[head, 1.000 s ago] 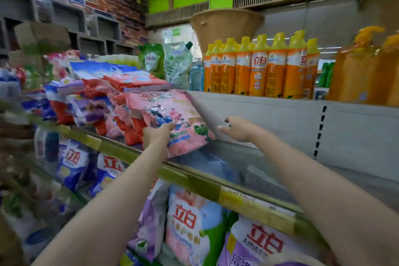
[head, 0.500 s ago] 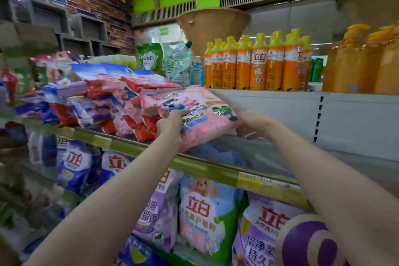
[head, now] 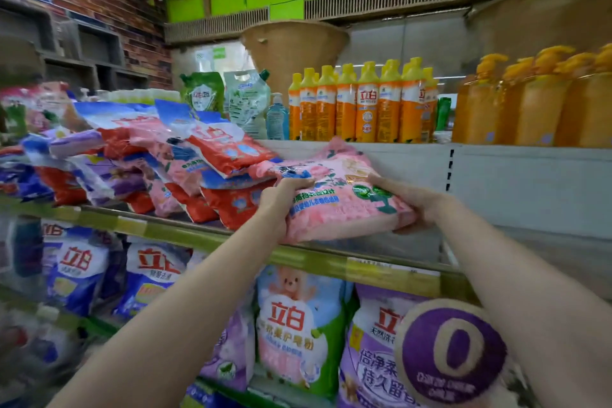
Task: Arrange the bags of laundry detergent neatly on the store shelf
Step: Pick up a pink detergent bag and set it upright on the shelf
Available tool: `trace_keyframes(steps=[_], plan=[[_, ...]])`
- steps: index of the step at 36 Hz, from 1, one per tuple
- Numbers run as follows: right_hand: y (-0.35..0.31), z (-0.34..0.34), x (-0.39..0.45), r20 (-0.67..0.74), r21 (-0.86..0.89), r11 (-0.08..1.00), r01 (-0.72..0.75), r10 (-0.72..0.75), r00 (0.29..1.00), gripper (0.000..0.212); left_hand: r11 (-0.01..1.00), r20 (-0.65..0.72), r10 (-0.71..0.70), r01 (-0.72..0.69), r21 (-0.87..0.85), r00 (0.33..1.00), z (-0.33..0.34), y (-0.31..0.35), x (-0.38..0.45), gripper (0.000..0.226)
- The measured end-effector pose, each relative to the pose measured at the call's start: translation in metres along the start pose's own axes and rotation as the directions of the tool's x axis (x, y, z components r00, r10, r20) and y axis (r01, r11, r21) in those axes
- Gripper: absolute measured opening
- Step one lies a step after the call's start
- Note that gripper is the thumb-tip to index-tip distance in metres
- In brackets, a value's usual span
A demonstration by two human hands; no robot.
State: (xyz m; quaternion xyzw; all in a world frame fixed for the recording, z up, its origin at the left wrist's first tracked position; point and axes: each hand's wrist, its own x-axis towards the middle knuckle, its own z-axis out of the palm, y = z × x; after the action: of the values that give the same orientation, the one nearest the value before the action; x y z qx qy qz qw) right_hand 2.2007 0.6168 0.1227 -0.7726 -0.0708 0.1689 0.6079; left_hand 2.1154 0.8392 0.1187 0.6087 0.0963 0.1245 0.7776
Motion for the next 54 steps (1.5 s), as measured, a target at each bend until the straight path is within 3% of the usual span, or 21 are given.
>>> trace_keyframes(steps=[4,7,12,13,15,17,19,23,26,30,32,34,38,45,49,54], plan=[[0.008,-0.028,-0.020,-0.114,-0.049,0.998,0.040,-0.045,0.992,0.058,0.999,0.090,-0.012,0.009,0.036,0.996,0.032,-0.002,0.004,0.049],[0.021,-0.061,-0.026,-0.130,-0.019,0.987,0.158,-0.159,0.979,0.070,0.997,0.207,-0.067,0.058,0.048,0.976,0.060,-0.006,0.009,0.041],[0.024,-0.095,-0.070,-0.232,0.002,0.964,0.267,-0.259,0.937,0.039,0.996,0.380,-0.060,0.028,0.090,0.923,0.112,-0.014,0.014,0.013],[0.026,-0.105,-0.073,-0.264,0.006,0.953,0.302,-0.290,0.920,0.041,0.995,0.395,-0.050,0.011,0.102,0.917,0.123,-0.015,0.016,0.010],[0.033,-0.127,-0.080,-0.309,-0.012,0.941,0.338,-0.325,0.894,0.049,0.991,0.418,-0.024,-0.035,0.132,0.908,0.145,-0.019,0.018,0.015],[0.036,-0.146,-0.088,-0.354,-0.023,0.936,0.351,-0.336,0.873,0.021,0.986,0.439,0.014,-0.087,0.145,0.898,0.165,-0.024,0.021,0.036],[0.041,-0.167,-0.094,-0.394,-0.059,0.943,0.328,-0.324,0.860,0.018,0.969,0.468,0.079,-0.179,0.172,0.880,0.184,-0.029,0.024,0.053],[0.055,-0.201,-0.103,-0.444,-0.097,0.942,0.322,-0.331,0.833,0.033,0.938,0.536,0.149,-0.290,0.188,0.831,0.225,-0.038,0.029,0.039],[0.064,-0.225,-0.104,-0.483,-0.128,0.929,0.348,-0.364,0.796,0.036,0.915,0.562,0.164,-0.338,0.221,0.811,0.258,-0.042,0.028,0.021],[0.063,-0.257,-0.108,-0.521,-0.141,0.930,0.338,-0.360,0.774,0.035,0.900,0.564,0.132,-0.337,0.276,0.815,0.295,-0.050,0.029,0.025],[0.061,-0.273,-0.108,-0.532,-0.153,0.936,0.317,-0.349,0.772,0.036,0.897,0.575,0.100,-0.324,0.301,0.812,0.311,-0.052,0.026,0.014],[0.062,-0.290,-0.107,-0.532,-0.159,0.941,0.300,-0.337,0.777,0.045,0.898,0.551,0.072,-0.294,0.326,0.832,0.324,-0.055,0.027,0.033],[0.070,-0.312,-0.106,-0.505,-0.149,0.953,0.266,-0.304,0.808,0.056,0.836,0.528,0.002,-0.292,0.465,0.849,0.344,-0.064,0.030,0.043],[0.086,-0.333,-0.097,-0.470,-0.085,0.962,0.258,-0.267,0.841,0.056,0.768,0.504,-0.007,-0.317,0.556,0.864,0.364,-0.064,0.031,0.033],[0.087,-0.341,-0.096,-0.446,-0.080,0.967,0.243,-0.252,0.858,0.055,0.753,0.516,0.023,-0.354,0.554,0.856,0.365,-0.068,0.032,0.048],[0.088,-0.354,-0.103,-0.465,-0.092,0.978,0.187,-0.208,0.860,0.065,0.743,0.557,0.031,-0.391,0.542,0.830,0.372,-0.072,0.026,0.034]])
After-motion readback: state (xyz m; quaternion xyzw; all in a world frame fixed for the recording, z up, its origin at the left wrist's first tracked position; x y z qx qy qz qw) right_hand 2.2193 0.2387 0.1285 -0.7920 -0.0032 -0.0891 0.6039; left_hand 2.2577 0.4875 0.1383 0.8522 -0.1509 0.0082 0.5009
